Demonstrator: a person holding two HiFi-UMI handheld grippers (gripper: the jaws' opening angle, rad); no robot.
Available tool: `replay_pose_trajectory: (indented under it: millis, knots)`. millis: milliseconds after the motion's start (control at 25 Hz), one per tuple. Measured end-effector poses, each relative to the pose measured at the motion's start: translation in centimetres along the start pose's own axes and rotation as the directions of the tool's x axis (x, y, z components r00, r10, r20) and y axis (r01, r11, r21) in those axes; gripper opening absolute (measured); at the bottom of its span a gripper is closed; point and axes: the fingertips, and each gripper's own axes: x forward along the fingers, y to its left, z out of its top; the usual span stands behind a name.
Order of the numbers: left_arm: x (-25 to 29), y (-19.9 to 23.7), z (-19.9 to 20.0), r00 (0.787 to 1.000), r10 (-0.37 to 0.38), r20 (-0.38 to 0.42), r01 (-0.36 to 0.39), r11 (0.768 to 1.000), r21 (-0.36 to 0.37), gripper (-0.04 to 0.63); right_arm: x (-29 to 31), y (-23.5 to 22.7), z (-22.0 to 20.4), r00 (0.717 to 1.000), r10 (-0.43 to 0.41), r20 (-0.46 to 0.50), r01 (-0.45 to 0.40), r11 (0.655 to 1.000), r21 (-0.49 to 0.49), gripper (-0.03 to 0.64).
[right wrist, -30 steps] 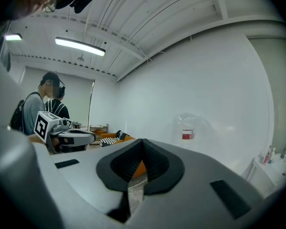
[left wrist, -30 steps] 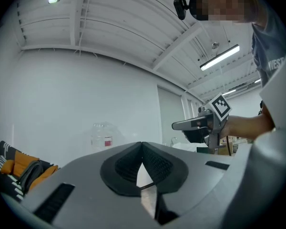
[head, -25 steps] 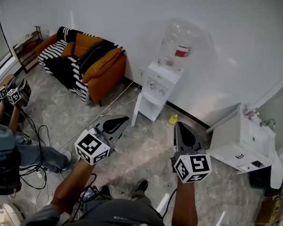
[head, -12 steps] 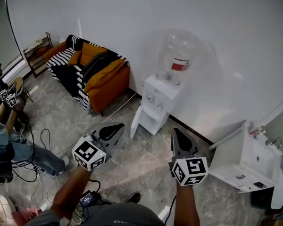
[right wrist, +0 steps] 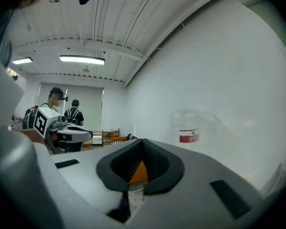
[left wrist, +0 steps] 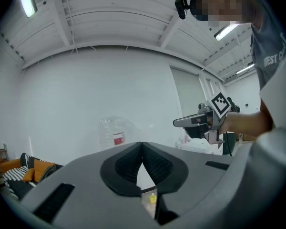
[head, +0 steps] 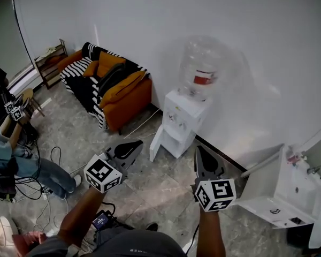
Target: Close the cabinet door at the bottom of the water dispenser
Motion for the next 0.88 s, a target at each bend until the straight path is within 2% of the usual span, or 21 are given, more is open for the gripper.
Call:
replay_pose_trajectory:
  millis: [280,520,880]
  knots:
    - [1.7,0.5,-0.6,1.0,-0.014,-0.019,0.014,1.0,-0.002,0.015,1.0,-1.7,-1.0,1.0,-0.015,-0.011,0.015,0.999,0.028,0.021]
    - [4.7,4.4,-1.9,0.999,-0.041,0.004,0.041,0.998,-0.04,0.015,4.1,-2.7,-1.7,0.997,-0.058,-0.046,0.058,0.998,0.016,0.021]
    - [12.2,11.4,-2.9,0.989,-0.136,0.052,0.14,0.987,-0.074,0.015,10.0,-5.6,-1.8,0.983,-0.161,-0.092,0.162,0.987,0.013,0.021]
